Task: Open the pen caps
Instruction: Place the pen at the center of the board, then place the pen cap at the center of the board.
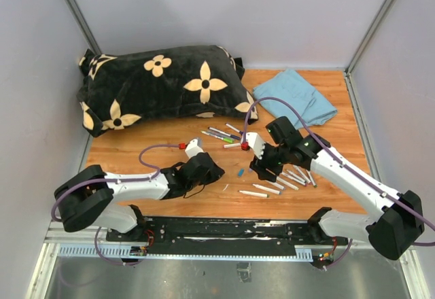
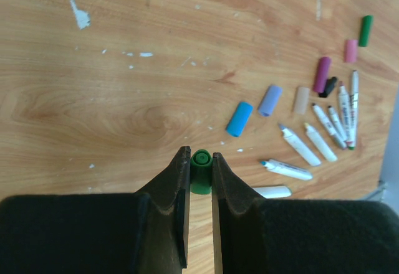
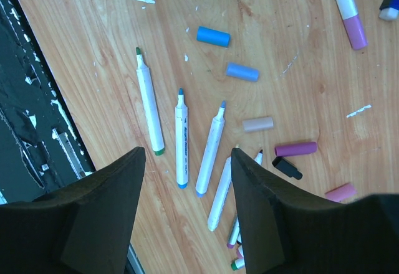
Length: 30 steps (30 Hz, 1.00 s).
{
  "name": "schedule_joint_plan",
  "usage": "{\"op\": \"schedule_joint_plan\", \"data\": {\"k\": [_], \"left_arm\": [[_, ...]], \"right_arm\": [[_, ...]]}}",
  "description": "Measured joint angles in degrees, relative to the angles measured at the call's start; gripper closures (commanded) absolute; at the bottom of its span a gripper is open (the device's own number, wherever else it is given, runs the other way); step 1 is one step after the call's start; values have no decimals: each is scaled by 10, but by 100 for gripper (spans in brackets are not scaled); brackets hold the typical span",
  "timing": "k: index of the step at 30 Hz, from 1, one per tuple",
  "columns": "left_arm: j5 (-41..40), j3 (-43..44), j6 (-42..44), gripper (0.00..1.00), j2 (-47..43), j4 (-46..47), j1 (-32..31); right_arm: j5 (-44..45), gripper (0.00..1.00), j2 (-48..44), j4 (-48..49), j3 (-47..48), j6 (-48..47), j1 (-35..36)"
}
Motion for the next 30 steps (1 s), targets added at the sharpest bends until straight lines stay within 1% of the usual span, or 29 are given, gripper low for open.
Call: {"op": "schedule_joint_plan", "data": {"k": [5,11,23,30], "left_arm": [[-5,9,1,100,21,-38,-4],[-11,25,8,99,41,-62,-4],[-13,43,16,97,76,-73,-4],[-14,43,16,92,79,-75,-4]], "right_arm": [[-1,41,-3,0,0,0,-7],[-2,41,-4,-2,0,-1,-7],[-2,41,-4,-2,0,-1,-7],[-2,40,-6,-2,0,-1,-7]]}}
